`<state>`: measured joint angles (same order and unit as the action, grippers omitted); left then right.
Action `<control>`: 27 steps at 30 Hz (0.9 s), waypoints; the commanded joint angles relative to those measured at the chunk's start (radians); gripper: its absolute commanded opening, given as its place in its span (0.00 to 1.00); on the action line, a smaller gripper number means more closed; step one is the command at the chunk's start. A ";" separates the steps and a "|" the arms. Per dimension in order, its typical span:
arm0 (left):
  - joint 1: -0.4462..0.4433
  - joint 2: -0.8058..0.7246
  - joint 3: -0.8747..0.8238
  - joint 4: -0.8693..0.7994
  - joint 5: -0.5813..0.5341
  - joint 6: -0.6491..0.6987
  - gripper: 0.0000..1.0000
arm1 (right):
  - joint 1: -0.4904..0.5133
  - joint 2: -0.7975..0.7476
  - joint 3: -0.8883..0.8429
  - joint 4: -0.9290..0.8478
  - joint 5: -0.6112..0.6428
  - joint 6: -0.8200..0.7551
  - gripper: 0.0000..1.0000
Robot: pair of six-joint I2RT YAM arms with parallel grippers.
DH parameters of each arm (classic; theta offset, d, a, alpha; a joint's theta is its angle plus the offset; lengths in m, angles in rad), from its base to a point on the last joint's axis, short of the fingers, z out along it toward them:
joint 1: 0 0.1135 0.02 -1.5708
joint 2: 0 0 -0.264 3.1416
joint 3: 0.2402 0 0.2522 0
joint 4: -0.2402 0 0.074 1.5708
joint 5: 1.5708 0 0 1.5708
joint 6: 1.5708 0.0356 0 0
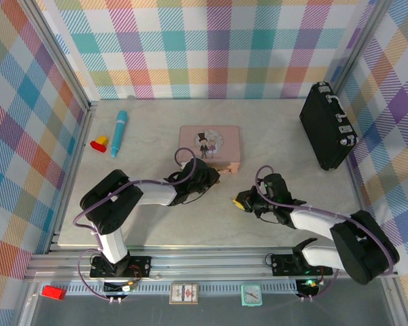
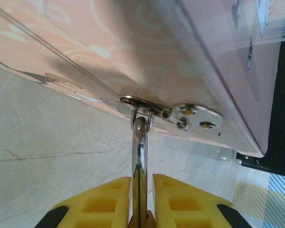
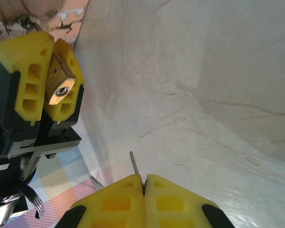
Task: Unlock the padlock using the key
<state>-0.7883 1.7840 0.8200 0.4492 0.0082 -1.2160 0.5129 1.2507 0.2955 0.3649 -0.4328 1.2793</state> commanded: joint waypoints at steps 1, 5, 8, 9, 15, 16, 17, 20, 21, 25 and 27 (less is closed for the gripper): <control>-0.040 0.010 0.024 0.062 0.023 -0.040 0.00 | 0.015 0.034 0.001 0.183 -0.016 0.062 0.00; -0.056 0.013 0.030 0.064 0.017 -0.053 0.00 | 0.015 0.045 -0.025 0.255 0.022 0.106 0.00; -0.061 0.015 0.036 0.062 0.016 -0.056 0.00 | 0.015 0.051 -0.035 0.317 0.046 0.142 0.00; -0.065 0.014 0.039 0.060 0.015 -0.056 0.00 | 0.014 0.055 -0.036 0.320 0.053 0.148 0.00; -0.079 0.000 0.069 0.020 0.013 -0.048 0.00 | 0.015 0.096 -0.065 0.428 0.086 0.229 0.00; -0.081 -0.005 0.076 0.004 0.008 -0.045 0.00 | 0.015 0.104 -0.072 0.450 0.086 0.241 0.00; -0.083 -0.010 0.079 -0.011 0.003 -0.045 0.00 | 0.015 0.110 -0.079 0.477 0.087 0.252 0.00; -0.086 -0.011 0.083 -0.012 0.000 -0.046 0.00 | 0.015 0.110 -0.086 0.489 0.090 0.263 0.00; -0.086 -0.011 0.084 -0.012 0.001 -0.048 0.00 | 0.015 0.108 -0.088 0.487 0.093 0.267 0.00; -0.093 -0.001 0.093 -0.006 0.007 -0.048 0.00 | 0.017 0.111 -0.098 0.515 0.095 0.291 0.00; -0.095 -0.001 0.093 -0.004 0.006 -0.050 0.00 | 0.016 0.115 -0.098 0.520 0.089 0.305 0.00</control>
<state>-0.8619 1.7924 0.8692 0.3939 -0.0078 -1.2648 0.5251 1.3605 0.2085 0.8234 -0.3485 1.5497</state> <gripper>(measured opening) 0.150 0.064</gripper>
